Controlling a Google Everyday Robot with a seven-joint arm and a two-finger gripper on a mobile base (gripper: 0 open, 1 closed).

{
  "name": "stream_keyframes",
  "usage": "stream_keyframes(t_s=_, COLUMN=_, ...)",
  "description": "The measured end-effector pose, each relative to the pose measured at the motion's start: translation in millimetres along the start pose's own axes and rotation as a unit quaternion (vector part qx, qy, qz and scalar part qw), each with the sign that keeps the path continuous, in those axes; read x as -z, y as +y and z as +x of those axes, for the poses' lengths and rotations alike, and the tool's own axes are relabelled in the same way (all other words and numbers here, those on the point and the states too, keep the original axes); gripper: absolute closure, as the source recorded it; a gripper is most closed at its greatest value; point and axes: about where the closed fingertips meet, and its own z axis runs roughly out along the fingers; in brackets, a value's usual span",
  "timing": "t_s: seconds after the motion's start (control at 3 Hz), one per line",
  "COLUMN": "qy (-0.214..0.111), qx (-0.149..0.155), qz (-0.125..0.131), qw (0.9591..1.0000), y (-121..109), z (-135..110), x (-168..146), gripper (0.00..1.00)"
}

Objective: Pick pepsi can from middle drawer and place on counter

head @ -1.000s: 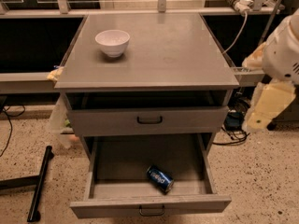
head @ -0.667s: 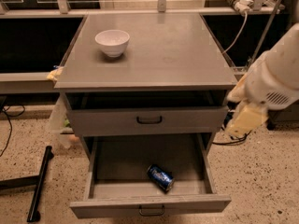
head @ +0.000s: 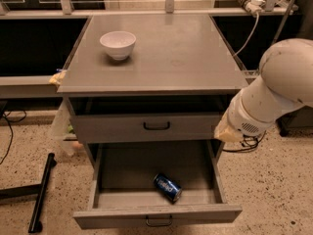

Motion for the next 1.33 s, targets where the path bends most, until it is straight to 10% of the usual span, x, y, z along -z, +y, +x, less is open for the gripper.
stream_keyframes(t_s=0.67, qy=0.006, qx=0.002, qz=0.004, qw=1.0000, y=5, z=8, x=-21, gripper=1.00)
stream_keyframes(t_s=1.33, qy=-0.036, qx=-0.049, qz=-0.028, qw=0.9978, y=46, z=14, x=-172, gripper=1.00)
